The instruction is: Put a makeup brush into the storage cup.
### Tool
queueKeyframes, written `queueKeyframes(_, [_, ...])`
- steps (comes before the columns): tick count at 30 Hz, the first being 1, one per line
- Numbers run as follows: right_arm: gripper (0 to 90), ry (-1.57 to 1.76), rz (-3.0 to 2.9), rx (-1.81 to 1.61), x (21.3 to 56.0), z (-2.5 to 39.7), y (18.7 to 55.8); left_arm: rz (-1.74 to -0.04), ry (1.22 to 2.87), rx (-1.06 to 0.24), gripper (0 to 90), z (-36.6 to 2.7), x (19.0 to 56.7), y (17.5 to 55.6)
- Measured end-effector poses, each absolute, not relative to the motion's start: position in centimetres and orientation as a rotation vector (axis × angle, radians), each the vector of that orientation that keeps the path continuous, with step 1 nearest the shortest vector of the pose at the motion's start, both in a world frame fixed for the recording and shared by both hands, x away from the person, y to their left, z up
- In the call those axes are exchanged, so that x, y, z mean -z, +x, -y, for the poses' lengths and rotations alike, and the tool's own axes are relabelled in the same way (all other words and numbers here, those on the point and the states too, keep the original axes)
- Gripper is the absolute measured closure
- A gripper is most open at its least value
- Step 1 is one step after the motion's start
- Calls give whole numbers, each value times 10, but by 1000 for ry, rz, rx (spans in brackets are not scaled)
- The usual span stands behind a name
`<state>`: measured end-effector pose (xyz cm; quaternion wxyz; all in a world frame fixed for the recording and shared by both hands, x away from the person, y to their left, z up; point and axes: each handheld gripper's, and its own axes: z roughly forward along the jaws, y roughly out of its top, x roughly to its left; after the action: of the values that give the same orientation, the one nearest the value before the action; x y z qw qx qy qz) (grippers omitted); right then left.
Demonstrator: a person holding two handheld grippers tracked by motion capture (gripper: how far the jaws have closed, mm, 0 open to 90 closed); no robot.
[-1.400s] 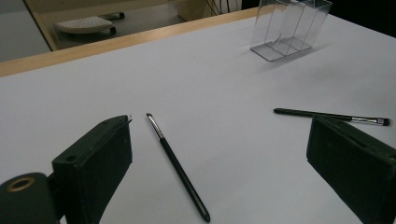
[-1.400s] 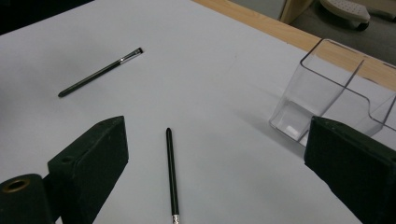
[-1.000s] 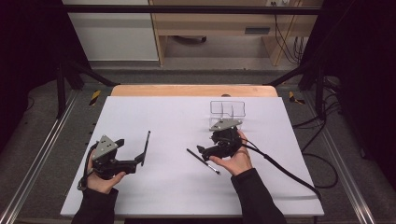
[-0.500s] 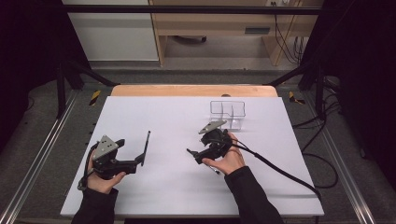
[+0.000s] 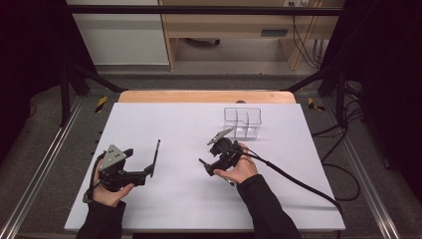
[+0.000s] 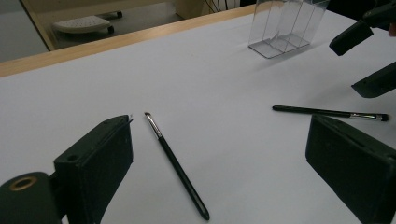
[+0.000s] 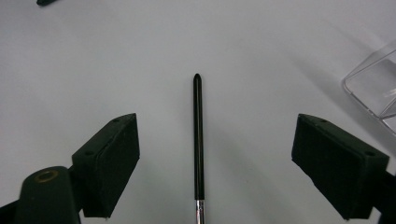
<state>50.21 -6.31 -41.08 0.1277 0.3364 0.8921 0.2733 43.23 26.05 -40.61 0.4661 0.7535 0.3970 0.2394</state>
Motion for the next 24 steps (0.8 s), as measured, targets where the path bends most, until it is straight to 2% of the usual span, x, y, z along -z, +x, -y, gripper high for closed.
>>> queueKeyframes(12, [256,970,-2667,-675,426,58,507,-972,1856,-588,74,-261,406,432])
queueKeyframes(24, [400,997,-2727,-591,437,55,512,-970,1859,-584,79,-260,406,432])
